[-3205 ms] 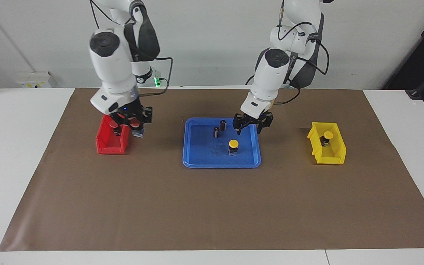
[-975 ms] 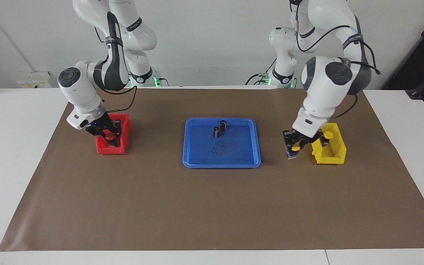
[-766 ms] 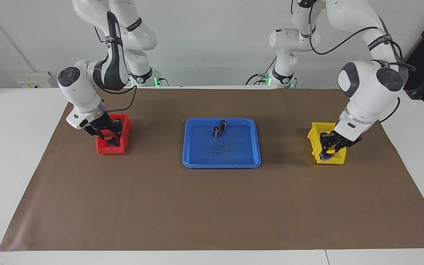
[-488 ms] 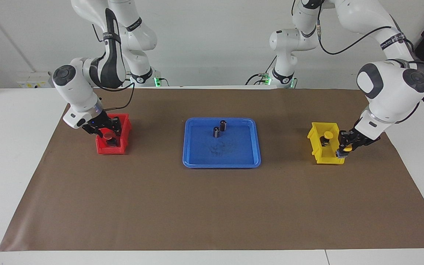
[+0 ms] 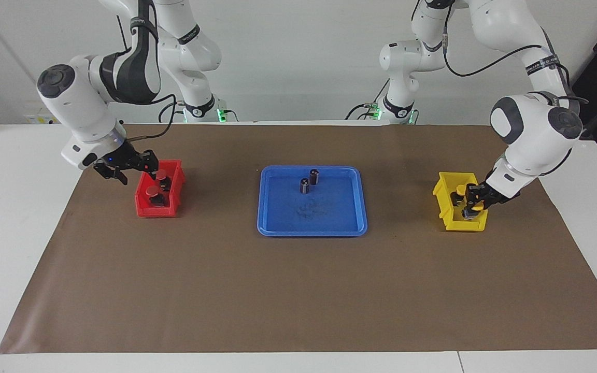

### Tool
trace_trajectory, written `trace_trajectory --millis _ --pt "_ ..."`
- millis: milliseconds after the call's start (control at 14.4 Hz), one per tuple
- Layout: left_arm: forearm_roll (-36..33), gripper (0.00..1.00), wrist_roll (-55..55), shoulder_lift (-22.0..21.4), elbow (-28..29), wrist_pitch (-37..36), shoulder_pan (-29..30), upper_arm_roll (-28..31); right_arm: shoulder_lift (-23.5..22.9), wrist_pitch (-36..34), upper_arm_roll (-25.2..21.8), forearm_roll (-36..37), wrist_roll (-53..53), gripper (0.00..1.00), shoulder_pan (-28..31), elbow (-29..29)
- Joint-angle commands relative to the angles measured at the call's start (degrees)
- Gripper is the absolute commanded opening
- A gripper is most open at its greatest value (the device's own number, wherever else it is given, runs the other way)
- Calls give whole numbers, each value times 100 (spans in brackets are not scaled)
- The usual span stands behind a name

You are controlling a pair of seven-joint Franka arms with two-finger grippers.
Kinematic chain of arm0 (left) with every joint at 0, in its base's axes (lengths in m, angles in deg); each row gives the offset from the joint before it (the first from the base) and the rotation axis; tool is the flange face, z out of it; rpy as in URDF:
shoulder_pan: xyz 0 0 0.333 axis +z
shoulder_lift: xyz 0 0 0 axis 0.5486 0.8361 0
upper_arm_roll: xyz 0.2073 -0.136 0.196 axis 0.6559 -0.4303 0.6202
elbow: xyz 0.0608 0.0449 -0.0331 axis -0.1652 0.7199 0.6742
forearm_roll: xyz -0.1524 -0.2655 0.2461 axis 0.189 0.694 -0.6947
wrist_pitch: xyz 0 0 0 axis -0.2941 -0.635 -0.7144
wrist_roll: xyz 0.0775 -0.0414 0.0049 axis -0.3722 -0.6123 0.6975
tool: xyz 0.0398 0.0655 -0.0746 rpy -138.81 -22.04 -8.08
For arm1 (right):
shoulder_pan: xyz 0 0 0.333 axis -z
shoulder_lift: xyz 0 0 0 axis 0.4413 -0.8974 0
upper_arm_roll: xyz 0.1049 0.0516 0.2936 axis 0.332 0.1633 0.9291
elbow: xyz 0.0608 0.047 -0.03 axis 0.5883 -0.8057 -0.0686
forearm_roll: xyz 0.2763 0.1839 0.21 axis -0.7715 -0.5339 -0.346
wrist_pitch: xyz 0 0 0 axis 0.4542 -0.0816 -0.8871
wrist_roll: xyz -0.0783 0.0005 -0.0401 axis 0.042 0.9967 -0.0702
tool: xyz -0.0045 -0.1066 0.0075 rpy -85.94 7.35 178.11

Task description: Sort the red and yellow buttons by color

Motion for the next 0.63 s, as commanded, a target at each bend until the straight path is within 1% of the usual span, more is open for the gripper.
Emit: trace_trajectory --millis 0,139,279,418,557 --pt "58 1 -82 -270 387 199 44 -54 94 -690 11 -17 41 100 67 675" --pt "58 1 -91 -209 405 304 35 -54 50 -1410 10 71 -221 100 93 1316" --pt "58 1 -91 -130 449 436 26 -63 32 -1860 10 351 -284 100 137 1695" --pt "58 1 -99 -59 501 532 -35 -54 -28 -2072 10 414 -319 100 155 1986" --pt "58 3 -99 -76 668 734 -27 -54 -117 -2108 28 344 -337 100 128 2206"
